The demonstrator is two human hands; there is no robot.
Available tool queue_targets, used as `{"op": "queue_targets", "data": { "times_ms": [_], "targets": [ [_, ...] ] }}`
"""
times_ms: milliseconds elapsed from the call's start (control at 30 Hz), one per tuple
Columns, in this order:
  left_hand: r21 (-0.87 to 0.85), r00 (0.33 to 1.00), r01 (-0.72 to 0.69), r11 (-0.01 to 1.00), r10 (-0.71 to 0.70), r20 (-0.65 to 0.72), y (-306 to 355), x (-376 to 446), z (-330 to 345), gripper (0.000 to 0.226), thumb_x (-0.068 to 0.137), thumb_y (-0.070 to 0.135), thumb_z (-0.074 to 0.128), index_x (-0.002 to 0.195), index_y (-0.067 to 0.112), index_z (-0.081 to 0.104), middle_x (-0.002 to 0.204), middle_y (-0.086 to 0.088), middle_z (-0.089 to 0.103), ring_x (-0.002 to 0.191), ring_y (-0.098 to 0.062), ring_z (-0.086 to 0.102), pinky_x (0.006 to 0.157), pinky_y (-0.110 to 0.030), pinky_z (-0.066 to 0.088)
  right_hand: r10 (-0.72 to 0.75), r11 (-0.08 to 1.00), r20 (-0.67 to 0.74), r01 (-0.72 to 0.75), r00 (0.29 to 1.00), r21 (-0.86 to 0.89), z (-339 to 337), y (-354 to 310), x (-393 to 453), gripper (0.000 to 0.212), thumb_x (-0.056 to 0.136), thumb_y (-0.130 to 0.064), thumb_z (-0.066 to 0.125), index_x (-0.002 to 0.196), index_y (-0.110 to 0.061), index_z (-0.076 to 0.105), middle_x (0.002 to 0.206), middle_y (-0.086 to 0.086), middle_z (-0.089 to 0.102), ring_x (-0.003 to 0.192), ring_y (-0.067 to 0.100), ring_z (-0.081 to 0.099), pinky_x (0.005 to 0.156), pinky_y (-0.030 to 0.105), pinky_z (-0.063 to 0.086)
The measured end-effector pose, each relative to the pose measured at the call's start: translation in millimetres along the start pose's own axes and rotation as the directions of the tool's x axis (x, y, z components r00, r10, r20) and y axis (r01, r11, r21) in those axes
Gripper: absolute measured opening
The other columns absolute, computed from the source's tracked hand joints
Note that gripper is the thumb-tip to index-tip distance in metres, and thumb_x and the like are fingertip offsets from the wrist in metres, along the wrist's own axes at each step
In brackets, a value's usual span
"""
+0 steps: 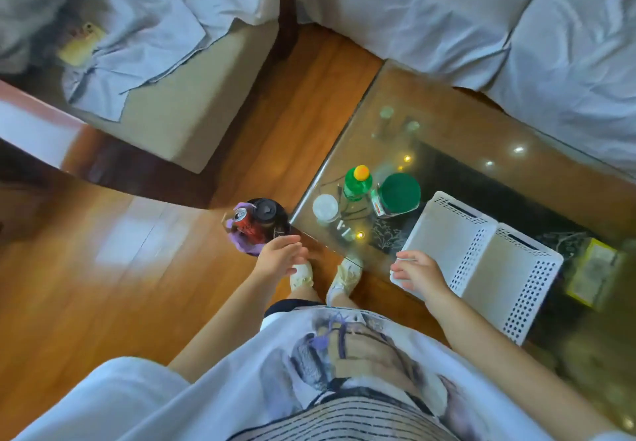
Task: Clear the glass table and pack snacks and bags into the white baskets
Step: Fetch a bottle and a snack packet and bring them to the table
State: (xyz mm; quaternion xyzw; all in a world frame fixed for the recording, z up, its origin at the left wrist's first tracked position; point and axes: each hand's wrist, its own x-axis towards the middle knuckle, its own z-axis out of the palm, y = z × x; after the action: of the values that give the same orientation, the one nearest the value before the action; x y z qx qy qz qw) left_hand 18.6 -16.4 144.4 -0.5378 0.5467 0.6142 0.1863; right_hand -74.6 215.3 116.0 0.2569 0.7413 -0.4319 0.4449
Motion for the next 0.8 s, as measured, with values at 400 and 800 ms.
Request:
{"op": "queue_targets", "data": {
  "times_ms": [400, 800],
  "targets": [
    [-0.509, 0.931, 0.022, 0.861, -0.203, -0.302, -198.2, -102.5, -129.3, 0.027, 0.095, 0.009, 0.048, 0.119, 0.000, 0.054, 0.075, -0.004, 0.060, 0.056, -0.014, 0.047, 0.053, -0.024, 0.036, -0.148, 0.781, 0.377, 0.342, 0.915, -0.523, 162.9, -6.7, -81.1, 0.015, 0.093, -0.008, 0.048, 0.106, -0.005, 0.055, 0.071, 0.006, 0.057, 0.056, 0.014, 0.050, 0.046, 0.017, 0.037],
    [-0.906, 0.755, 0.067, 0.418, -0.615, -0.227, -460.3, -223.5, -177.7, 0.034, 0.096, 0.008, 0.044, 0.127, -0.006, 0.048, 0.082, -0.011, 0.057, 0.064, -0.017, 0.048, 0.055, -0.024, 0.038, -0.040, 0.570, 0.492, 0.424, 0.870, -0.704, 301.2, 135.2, -176.5, 0.011, 0.092, -0.008, 0.050, 0.102, -0.008, 0.054, 0.077, 0.009, 0.060, 0.063, 0.018, 0.055, 0.054, 0.024, 0.041]
  ]
}}
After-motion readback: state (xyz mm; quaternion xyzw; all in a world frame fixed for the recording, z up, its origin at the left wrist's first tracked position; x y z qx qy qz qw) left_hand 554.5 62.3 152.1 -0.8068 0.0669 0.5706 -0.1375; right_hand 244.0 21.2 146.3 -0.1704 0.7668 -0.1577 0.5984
